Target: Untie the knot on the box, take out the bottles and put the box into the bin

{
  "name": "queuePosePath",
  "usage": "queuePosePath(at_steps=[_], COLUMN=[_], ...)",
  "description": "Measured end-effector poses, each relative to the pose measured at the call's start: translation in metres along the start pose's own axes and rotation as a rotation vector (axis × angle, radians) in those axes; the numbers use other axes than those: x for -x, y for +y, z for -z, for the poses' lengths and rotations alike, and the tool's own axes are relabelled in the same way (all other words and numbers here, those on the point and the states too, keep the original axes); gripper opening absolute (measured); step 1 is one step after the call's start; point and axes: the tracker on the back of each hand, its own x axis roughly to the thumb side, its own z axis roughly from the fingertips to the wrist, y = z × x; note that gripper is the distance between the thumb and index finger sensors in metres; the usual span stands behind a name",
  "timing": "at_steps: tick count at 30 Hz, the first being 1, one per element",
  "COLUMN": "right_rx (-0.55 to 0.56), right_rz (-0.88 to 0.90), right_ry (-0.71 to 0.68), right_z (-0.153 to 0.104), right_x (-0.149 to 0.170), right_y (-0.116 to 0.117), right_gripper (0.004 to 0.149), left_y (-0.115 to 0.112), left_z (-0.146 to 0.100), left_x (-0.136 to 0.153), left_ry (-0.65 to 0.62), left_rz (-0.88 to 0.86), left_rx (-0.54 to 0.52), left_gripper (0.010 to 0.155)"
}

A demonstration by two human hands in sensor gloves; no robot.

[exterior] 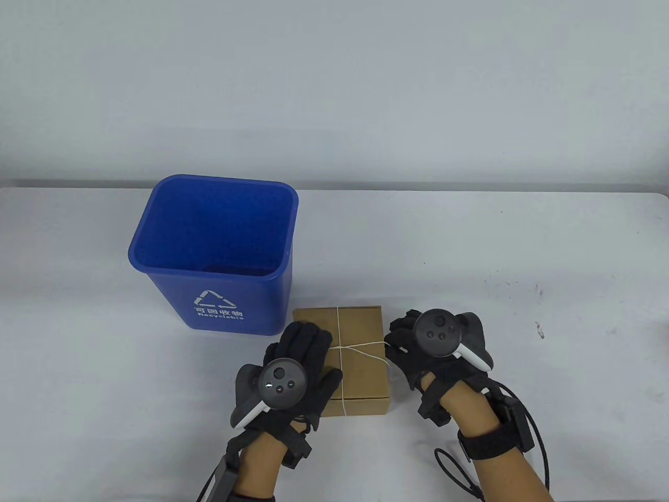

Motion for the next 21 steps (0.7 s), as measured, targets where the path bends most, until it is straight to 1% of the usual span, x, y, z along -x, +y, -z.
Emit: queuePosePath(at_steps=[4, 14, 21], right_rx=[-0.019, -0.075, -0.087], right_rz=[-0.022, -0.047, -0.08], right_ry=[0.029, 0.144, 0.23], right_z=[0.002, 0.006, 0.005], right_x=[0.007, 0.039, 0.06], right_y=[0.002, 0.008, 0.006], right_gripper=[0.038, 0.037, 0.037], left_y=[0.0, 0.0, 0.001], left_z=[0.0, 0.0, 0.0], left_x=[0.0, 0.0, 0.001], left_ry=[0.0, 0.0, -0.001], left_rz=[0.0, 0.0, -0.003], left_rx=[0.0, 0.0, -0.001], left_gripper=[0.078, 0.078, 0.078])
